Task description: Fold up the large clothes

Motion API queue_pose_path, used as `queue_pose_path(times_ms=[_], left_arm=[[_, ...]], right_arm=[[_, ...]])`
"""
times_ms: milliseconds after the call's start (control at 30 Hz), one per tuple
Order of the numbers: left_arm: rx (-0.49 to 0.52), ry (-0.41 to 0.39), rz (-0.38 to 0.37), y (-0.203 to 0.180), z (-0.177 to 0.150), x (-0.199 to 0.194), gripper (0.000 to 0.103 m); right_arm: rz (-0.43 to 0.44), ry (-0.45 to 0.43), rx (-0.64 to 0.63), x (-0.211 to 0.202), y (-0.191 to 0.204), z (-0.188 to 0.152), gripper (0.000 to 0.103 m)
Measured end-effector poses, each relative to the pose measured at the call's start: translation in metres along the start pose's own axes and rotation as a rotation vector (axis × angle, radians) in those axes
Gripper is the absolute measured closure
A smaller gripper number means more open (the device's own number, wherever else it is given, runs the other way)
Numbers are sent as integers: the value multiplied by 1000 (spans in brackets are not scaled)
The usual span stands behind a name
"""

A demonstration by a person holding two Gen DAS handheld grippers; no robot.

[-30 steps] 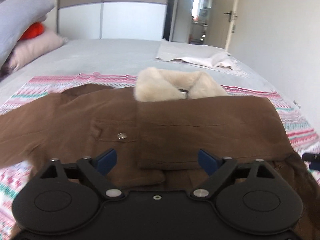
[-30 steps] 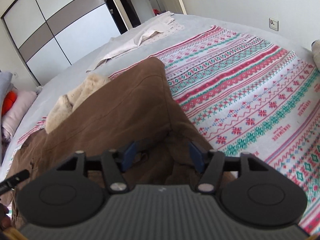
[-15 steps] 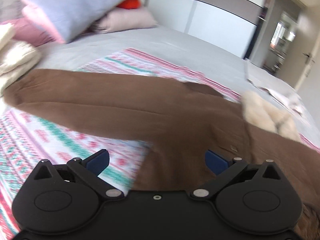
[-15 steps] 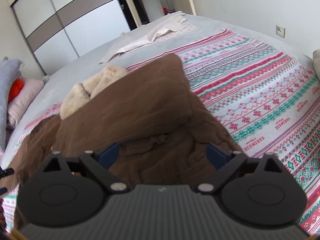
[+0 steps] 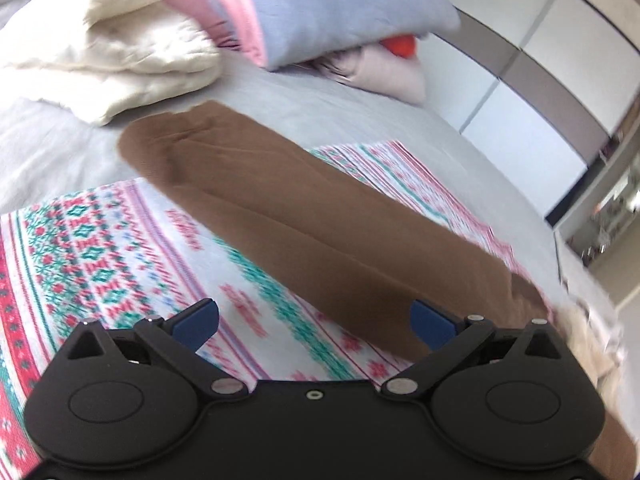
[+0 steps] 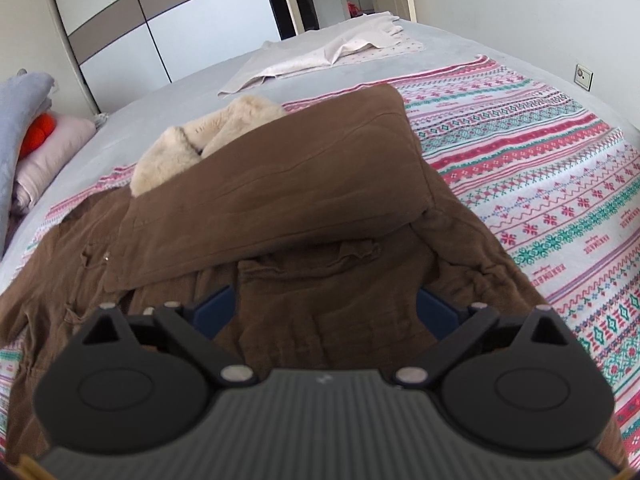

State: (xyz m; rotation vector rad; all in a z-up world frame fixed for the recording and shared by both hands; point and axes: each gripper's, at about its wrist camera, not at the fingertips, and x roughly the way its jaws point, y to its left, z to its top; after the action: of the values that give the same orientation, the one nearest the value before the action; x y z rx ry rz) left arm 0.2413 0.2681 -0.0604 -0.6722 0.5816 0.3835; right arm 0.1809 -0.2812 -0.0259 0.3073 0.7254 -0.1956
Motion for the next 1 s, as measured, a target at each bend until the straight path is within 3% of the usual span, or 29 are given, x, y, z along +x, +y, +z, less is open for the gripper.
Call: queue_pose_path(times_ms=[133, 300, 333, 400, 467, 500, 567, 633, 800, 1000], left_arm=[[-49, -7, 15, 22, 4, 13, 0], [-108, -97, -92, 38, 21, 31, 3], [-142, -106, -115, 43, 25, 37, 7], [-213, -136, -102, 50, 32, 47, 21], [-233, -158, -6, 49, 42, 54, 50], [-223, -160, 31, 44, 48, 58, 56], [-182, -161, 79, 33, 58, 61, 85], [-109, -191, 82, 16, 66, 55, 92], [41, -307, -80, -44, 81, 13, 96], [153, -353, -357, -134, 74, -44, 96]], right_arm=[[-5, 14, 5, 6, 2, -1, 4], [-12, 20, -16, 9, 6, -3, 4], [-12, 21, -21, 10, 6, -3, 4], [-21, 26, -32, 13, 7, -5, 4], [-37, 33, -39, 16, 6, -5, 4], [-42, 34, -38, 17, 5, -4, 4], [-48, 32, -27, 19, 2, -3, 4], [-51, 28, -18, 20, 0, -1, 4], [-31, 20, -21, 18, -1, 1, 4], [-3, 4, 1, 10, -2, 4, 4]])
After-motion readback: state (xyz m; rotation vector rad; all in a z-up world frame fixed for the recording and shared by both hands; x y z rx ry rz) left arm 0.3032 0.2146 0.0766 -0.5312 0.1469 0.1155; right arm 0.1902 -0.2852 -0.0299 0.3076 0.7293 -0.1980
